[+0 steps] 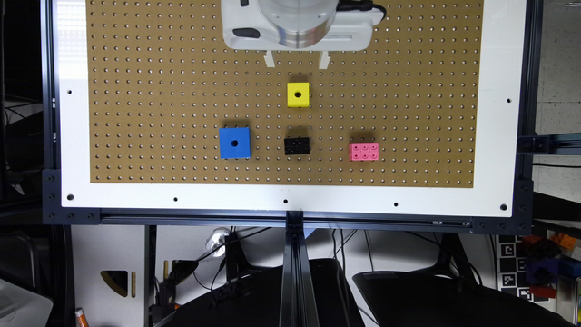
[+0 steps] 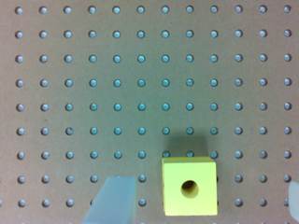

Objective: Pick up pink block.

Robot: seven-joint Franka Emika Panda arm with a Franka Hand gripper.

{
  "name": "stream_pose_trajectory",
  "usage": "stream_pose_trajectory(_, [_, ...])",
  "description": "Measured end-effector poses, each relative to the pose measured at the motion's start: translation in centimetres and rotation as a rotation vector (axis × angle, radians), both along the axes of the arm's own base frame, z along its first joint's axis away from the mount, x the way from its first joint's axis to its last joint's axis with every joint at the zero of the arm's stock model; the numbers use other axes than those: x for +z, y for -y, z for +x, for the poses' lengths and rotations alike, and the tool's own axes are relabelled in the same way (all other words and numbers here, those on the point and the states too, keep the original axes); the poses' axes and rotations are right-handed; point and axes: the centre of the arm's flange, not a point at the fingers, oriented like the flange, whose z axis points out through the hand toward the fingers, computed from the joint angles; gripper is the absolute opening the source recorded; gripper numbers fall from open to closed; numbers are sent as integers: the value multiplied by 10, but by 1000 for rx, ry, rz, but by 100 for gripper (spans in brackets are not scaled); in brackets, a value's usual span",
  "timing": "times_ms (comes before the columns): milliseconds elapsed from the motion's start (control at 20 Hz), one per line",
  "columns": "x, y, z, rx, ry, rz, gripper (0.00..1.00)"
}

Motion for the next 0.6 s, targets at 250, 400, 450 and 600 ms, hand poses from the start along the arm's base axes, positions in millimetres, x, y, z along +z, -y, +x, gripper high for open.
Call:
stream_pose_trajectory(250, [-1, -29, 21, -1, 7, 5, 100])
stream_pose_trajectory(400, [-4, -38, 42, 0, 10, 14, 100])
stream_pose_trajectory(450, [-5, -44, 48, 1, 12, 18, 100])
stream_pose_trajectory(600, [-9, -74, 67, 1, 17, 36, 100])
